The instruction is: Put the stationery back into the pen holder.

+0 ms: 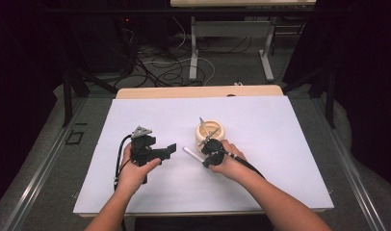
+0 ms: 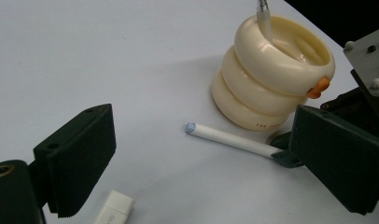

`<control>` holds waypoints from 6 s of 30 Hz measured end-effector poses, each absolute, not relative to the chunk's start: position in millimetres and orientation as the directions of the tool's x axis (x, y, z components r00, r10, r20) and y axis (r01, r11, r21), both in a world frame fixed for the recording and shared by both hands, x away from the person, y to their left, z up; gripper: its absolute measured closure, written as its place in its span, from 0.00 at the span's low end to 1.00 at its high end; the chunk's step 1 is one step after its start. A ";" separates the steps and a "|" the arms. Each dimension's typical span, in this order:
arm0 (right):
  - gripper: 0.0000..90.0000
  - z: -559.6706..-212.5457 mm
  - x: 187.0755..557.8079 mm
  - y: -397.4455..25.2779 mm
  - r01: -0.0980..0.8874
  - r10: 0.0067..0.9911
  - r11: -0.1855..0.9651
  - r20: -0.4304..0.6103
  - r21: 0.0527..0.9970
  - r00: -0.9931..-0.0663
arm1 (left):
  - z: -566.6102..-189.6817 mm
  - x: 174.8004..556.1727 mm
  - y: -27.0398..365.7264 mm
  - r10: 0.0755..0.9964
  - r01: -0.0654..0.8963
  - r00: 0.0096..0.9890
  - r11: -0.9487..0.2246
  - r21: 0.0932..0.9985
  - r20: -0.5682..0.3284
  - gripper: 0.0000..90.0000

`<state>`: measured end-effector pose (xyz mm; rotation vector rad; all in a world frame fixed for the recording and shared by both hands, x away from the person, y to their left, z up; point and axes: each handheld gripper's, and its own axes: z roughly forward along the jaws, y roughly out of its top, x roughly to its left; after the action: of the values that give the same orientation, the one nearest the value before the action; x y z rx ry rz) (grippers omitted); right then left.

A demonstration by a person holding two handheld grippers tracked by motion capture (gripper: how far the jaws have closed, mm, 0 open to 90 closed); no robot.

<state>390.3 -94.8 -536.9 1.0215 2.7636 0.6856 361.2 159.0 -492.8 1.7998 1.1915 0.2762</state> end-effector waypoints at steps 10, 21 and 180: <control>0.88 -535.9 387.4 -96.5 0.608 0.660 0.628 0.081 0.486 -0.747 | -489.6 361.4 160.4 0.813 0.605 0.499 -0.077 0.792 -0.301 0.08; 0.88 -526.2 379.4 -98.4 0.607 0.668 0.569 0.119 0.554 -0.734 | -480.8 358.6 160.8 0.823 0.592 0.494 -0.081 0.802 -0.282 0.09; 0.51 -483.9 360.0 -163.8 0.506 0.658 0.159 0.291 0.848 -0.694 | -424.2 430.8 42.5 0.708 0.767 0.353 0.155 0.623 -0.611 0.87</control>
<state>360.0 -163.8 -483.9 1.1539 2.2766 1.5689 430.8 42.5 -424.2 1.5665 1.3706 -0.0699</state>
